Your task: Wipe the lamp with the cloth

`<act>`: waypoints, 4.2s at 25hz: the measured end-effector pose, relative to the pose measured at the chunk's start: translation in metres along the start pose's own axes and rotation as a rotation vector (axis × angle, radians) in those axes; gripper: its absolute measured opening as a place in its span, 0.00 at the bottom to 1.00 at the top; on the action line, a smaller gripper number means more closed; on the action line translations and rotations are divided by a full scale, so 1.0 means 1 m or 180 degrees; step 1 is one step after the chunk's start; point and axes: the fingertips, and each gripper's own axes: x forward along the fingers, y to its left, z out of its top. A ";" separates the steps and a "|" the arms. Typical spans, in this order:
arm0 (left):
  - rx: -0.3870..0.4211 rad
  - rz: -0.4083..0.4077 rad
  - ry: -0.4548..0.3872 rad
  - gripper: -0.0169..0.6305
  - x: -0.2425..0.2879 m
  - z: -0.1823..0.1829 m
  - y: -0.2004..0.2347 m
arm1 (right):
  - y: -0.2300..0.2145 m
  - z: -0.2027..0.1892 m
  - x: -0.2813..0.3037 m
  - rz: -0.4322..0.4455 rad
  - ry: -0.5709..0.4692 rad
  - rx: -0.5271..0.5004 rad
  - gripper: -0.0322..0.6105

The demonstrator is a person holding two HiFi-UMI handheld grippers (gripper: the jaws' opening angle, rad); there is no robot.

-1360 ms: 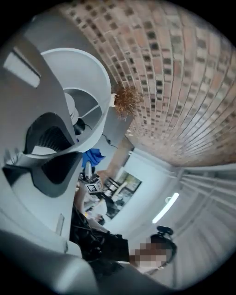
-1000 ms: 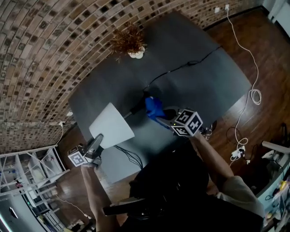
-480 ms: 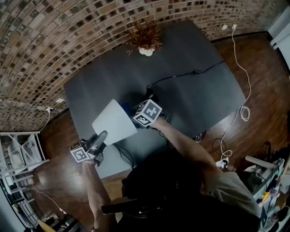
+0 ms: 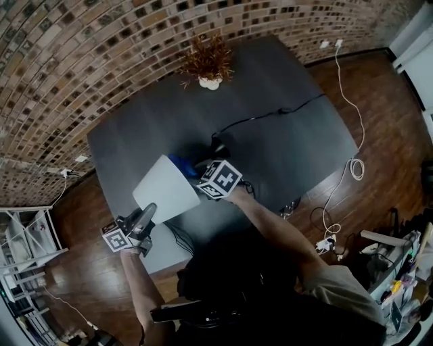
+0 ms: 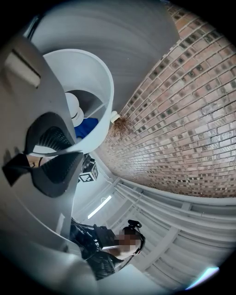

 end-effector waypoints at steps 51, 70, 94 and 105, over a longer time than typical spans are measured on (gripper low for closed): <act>0.0975 -0.0083 0.0562 0.04 0.016 -0.088 -0.037 | -0.113 -0.026 -0.041 -0.0304 0.0384 0.0693 0.20; -0.0572 0.0433 -0.0143 0.07 0.012 0.018 0.024 | -0.032 -0.034 -0.055 -0.0105 -0.0506 -0.0226 0.20; -0.1086 0.0215 -0.0186 0.06 0.022 0.030 0.027 | -0.024 -0.037 -0.022 0.0333 -0.0418 -0.0218 0.20; 0.0011 0.0453 -0.0071 0.08 0.034 0.034 0.012 | -0.164 -0.098 -0.077 -0.1372 -0.0125 0.1049 0.20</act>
